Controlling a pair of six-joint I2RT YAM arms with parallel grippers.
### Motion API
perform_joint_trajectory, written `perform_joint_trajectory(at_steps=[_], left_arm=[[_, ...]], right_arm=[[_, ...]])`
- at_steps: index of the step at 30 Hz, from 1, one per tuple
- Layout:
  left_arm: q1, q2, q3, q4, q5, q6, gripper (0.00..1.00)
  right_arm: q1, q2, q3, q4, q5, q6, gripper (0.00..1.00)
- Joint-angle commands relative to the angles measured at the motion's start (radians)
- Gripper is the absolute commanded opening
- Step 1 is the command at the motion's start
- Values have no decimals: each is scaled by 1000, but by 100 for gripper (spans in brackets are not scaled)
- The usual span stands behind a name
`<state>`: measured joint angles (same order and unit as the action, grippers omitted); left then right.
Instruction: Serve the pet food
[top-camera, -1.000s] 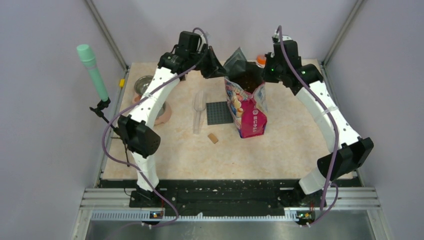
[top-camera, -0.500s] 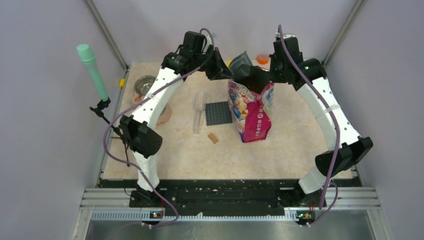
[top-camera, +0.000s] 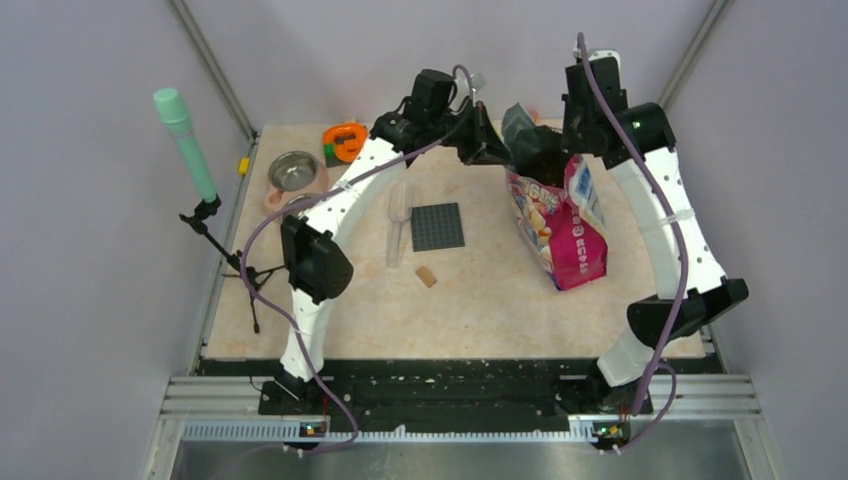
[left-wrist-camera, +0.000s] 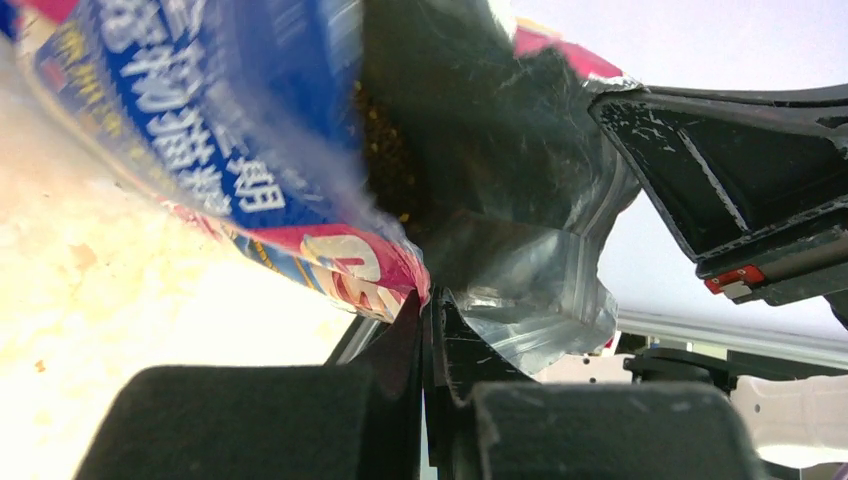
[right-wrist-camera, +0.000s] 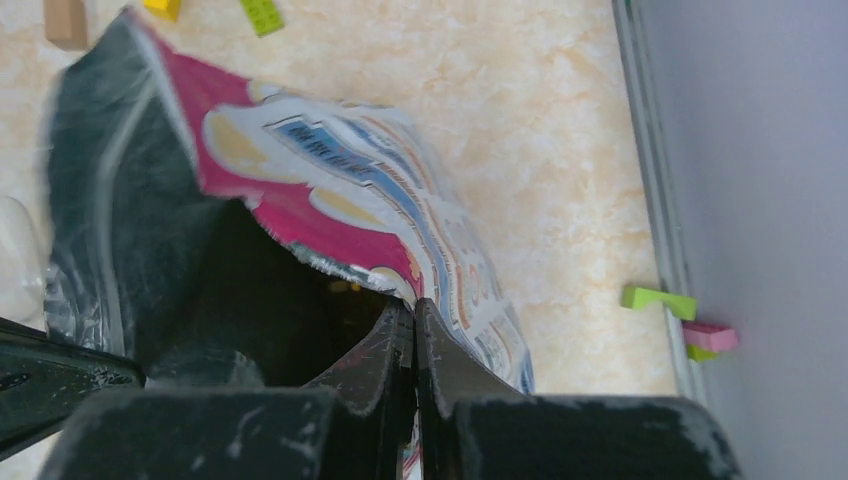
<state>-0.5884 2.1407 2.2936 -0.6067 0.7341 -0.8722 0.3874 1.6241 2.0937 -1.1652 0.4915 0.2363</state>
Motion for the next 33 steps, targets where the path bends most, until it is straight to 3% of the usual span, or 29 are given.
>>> perform_joint_trajectory(at_steps=[1, 6, 12, 15, 20, 33], left_arm=[[63, -47, 16, 13, 34, 68, 0], [138, -131, -153, -120, 17, 232, 0], [176, -181, -251, -280, -79, 396, 0], [177, -191, -267, -286, -81, 407, 0], [176, -195, -250, -261, -69, 393, 0], [176, -191, -201, -234, -40, 363, 0]], right_arm=[[9, -147, -1, 296, -73, 68, 0], [94, -233, -273, 405, -174, 155, 0], [140, -194, -333, 339, -185, 191, 0], [140, -140, -280, 275, -155, 169, 31], [158, -31, -127, 170, -89, 112, 56], [200, 129, 50, 26, 50, -37, 69]])
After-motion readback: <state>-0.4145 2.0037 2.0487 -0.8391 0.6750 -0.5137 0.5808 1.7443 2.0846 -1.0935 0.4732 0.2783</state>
